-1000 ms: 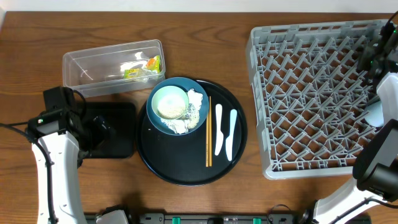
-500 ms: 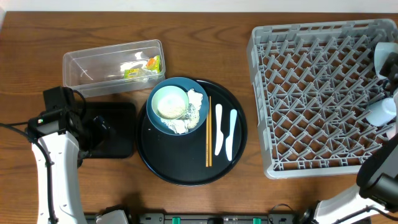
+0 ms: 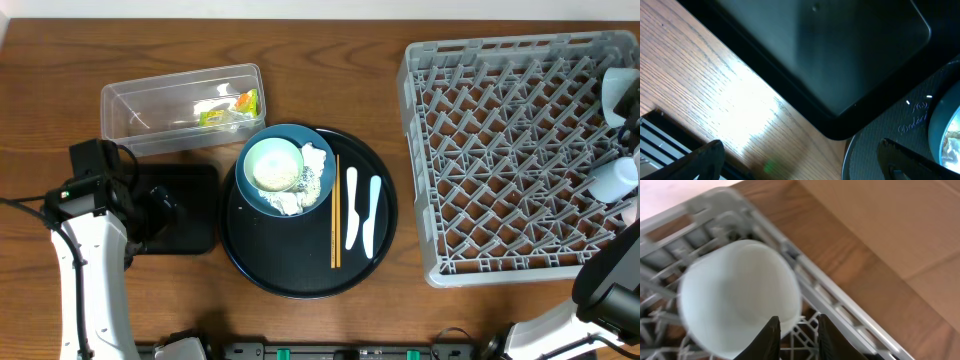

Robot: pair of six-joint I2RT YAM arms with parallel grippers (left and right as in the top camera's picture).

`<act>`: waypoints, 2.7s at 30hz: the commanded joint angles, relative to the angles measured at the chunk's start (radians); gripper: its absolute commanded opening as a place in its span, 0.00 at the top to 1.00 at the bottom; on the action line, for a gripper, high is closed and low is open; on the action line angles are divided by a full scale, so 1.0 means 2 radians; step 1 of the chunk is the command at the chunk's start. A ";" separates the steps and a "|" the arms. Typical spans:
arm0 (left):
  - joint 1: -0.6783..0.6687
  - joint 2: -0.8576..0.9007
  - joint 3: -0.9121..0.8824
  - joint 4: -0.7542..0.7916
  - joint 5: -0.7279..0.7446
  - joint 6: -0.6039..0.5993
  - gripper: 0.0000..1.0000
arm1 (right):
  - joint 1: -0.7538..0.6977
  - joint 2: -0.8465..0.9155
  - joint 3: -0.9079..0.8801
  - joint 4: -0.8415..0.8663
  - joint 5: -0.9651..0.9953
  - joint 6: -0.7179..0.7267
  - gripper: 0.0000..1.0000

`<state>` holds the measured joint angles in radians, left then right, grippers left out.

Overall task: Sort waste into correct bins and load items into the dishwasher rack
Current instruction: 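Open the right gripper and withdraw it from the saucer in the rack, then reach the left gripper to the blue plate and grasp the light-green rice bowl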

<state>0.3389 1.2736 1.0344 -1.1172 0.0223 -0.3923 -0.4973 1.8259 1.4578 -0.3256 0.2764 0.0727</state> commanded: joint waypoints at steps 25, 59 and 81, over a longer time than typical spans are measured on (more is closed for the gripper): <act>0.002 0.000 -0.001 -0.002 -0.004 -0.001 0.02 | 0.003 -0.013 0.000 -0.036 -0.228 -0.090 0.69; 0.002 0.000 -0.001 -0.002 -0.004 -0.001 0.02 | 0.396 -0.102 -0.001 -0.274 -0.274 -0.061 0.51; -0.209 0.005 0.018 0.116 -0.002 0.027 0.03 | 0.419 -0.071 -0.052 -0.364 -0.108 0.113 0.60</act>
<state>-0.0063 1.2736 1.0405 -0.9180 0.0227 -0.3614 0.3466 1.6810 1.3842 -1.0538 0.0845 0.2932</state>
